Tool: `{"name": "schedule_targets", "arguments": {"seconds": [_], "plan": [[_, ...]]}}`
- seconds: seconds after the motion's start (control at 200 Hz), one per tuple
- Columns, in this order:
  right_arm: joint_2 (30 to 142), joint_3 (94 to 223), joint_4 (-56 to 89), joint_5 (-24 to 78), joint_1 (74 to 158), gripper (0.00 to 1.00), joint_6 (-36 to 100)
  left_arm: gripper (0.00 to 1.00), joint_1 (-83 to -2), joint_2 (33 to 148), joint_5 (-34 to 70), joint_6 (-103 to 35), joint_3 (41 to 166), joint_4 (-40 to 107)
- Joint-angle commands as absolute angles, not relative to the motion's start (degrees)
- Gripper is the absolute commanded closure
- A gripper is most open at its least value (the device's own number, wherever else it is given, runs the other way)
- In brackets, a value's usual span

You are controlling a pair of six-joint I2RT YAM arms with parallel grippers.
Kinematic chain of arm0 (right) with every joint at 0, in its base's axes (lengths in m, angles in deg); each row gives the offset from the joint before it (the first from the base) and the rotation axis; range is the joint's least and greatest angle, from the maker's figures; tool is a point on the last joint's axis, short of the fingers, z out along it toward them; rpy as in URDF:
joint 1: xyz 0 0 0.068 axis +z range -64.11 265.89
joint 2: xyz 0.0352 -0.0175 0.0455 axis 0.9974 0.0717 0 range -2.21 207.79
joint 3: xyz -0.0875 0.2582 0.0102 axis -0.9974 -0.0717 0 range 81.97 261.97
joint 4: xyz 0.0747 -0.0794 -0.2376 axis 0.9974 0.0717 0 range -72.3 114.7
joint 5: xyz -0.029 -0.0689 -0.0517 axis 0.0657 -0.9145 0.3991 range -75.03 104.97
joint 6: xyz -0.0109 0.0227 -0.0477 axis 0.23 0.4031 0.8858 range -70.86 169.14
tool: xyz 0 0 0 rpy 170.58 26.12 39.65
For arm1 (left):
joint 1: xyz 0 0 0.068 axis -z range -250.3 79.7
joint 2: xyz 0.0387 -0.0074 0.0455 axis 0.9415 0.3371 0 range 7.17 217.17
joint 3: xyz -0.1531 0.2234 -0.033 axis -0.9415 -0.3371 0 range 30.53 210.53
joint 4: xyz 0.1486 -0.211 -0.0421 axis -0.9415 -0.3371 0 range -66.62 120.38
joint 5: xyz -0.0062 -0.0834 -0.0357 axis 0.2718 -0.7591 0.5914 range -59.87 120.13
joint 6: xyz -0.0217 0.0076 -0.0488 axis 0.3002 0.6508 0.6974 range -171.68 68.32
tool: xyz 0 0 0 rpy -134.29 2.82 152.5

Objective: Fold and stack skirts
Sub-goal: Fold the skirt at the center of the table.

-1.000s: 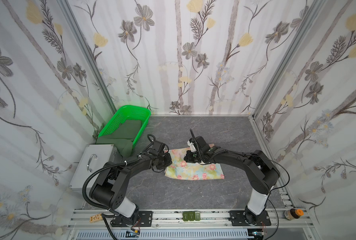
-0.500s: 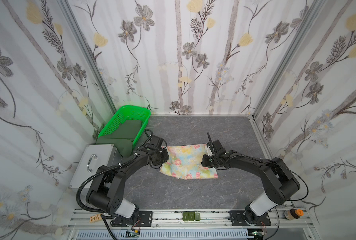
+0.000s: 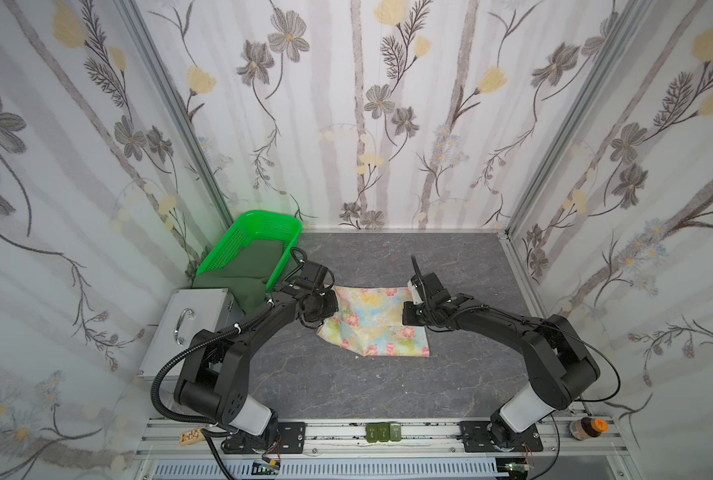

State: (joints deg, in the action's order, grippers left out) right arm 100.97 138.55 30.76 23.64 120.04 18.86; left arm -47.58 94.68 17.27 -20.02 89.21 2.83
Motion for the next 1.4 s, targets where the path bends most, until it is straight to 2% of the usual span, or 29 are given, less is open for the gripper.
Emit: {"name": "schedule_targets", "arguments": {"seconds": [0.0,0.29,0.814,1.064,1.394], "plan": [[104.53,143.45,29.96,24.74,122.75,1.00,19.98,1.00,-47.54,95.54,17.73,-21.51,91.13,0.53],[116.81,152.62,25.23,29.80,128.61,1.00,16.80,1.00,-47.49,96.18,18.28,-22.20,94.38,-2.57],[126.32,156.84,21.79,33.57,130.45,1.00,11.38,1.00,-44.20,98.26,17.50,-20.90,100.03,-5.42],[126.68,157.38,20.77,36.09,130.72,1.00,11.15,1.00,-38.81,103.59,19.67,-18.88,103.04,-5.22],[117.90,151.31,17.43,41.60,126.53,1.00,9.67,1.00,-38.83,102.99,23.09,-18.49,103.02,-5.15]]}}
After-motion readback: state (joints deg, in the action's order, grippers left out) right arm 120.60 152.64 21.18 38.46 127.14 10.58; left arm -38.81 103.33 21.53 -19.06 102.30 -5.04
